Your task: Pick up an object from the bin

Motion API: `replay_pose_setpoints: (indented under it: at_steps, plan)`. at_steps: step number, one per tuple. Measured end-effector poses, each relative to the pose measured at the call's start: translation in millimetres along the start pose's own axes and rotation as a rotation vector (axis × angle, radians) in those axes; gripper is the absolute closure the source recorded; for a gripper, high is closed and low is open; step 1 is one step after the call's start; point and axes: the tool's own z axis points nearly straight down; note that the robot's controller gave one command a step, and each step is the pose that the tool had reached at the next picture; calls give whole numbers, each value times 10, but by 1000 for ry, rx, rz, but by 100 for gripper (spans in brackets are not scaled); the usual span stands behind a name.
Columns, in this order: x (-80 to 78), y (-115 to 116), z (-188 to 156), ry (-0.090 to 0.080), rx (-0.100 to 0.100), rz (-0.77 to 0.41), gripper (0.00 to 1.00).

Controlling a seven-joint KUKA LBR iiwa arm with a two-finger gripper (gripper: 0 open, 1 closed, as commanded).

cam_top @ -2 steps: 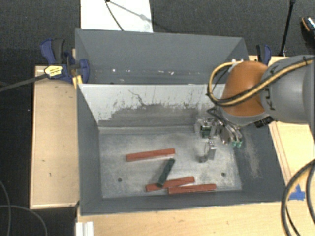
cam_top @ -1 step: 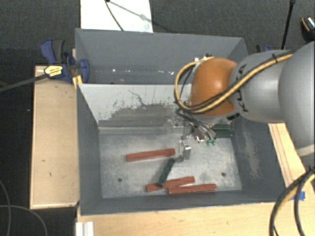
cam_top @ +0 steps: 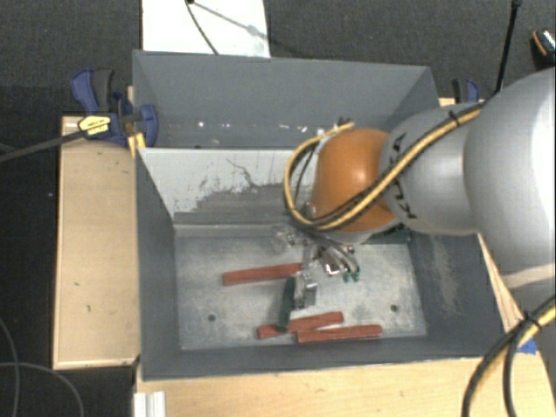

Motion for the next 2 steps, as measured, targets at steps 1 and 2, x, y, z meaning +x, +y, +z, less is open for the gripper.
replay_pose_setpoints:
  at_steps: [1,2]
  plan:
    - [-16,-32,-12,-4,2,1,100]
    - [-193,-42,-1369,-13,5,-89,100]
